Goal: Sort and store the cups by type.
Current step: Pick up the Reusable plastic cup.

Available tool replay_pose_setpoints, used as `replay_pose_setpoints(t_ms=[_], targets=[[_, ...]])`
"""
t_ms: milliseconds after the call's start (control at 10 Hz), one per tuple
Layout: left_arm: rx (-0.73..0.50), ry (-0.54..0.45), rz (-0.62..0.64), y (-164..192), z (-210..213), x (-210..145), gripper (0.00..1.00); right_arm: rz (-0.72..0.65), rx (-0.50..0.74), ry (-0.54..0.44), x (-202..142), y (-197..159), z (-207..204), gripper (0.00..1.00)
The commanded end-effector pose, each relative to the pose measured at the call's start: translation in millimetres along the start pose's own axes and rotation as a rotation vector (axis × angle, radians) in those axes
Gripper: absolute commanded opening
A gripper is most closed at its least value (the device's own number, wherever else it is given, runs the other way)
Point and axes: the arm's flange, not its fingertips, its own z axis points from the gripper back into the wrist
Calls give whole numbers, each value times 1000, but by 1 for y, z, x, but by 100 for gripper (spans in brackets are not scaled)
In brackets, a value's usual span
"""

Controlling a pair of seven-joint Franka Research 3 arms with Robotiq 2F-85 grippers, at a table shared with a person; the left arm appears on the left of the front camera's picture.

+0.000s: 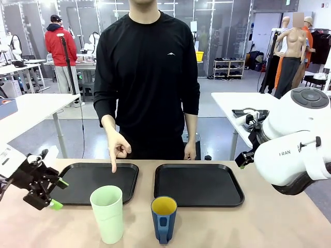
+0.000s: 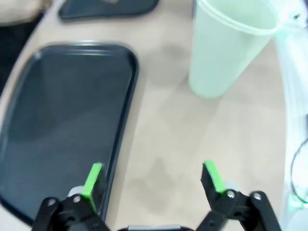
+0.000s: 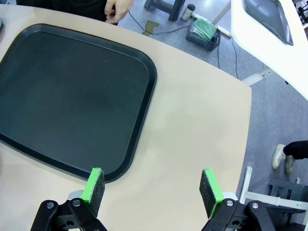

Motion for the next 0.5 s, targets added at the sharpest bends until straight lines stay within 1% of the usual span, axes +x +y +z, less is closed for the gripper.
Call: replay_pose_setpoints(t_ms=[0, 100, 200, 400], targets=[[-109, -148, -16, 4, -10, -6, 100, 5, -1, 0, -1, 0, 0, 100], [-151, -206, -19, 2, -12, -4, 100, 5, -1, 0, -1, 0, 0, 100], [-175, -284, -49, 0, -16, -4, 100, 5, -1, 0, -1, 0, 0, 100], [-129, -368, -97, -3, -24, -7, 100, 5, -1, 0, -1, 0, 0, 100]])
